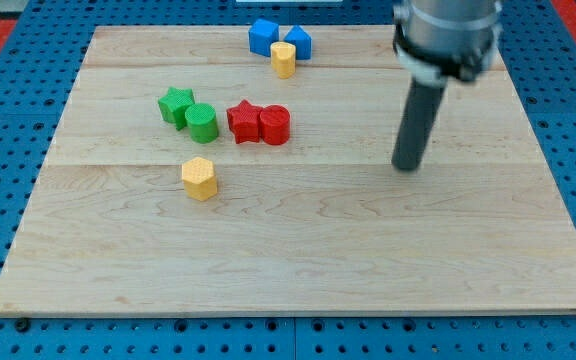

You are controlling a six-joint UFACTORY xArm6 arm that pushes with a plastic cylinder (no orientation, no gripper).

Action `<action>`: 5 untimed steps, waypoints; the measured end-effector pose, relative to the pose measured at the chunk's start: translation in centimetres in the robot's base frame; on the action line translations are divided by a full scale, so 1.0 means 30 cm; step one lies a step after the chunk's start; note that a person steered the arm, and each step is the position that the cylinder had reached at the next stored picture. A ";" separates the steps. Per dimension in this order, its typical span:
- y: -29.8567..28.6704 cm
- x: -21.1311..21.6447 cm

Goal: Slide the yellow hexagon towards center left

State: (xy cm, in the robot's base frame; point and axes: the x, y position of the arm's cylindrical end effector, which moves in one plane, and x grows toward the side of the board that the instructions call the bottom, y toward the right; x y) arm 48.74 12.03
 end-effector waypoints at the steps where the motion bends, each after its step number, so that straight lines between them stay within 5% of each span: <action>1: -0.272 0.076; 4: -1.104 -0.029; 5: -0.955 0.088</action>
State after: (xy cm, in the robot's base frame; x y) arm 51.39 -16.61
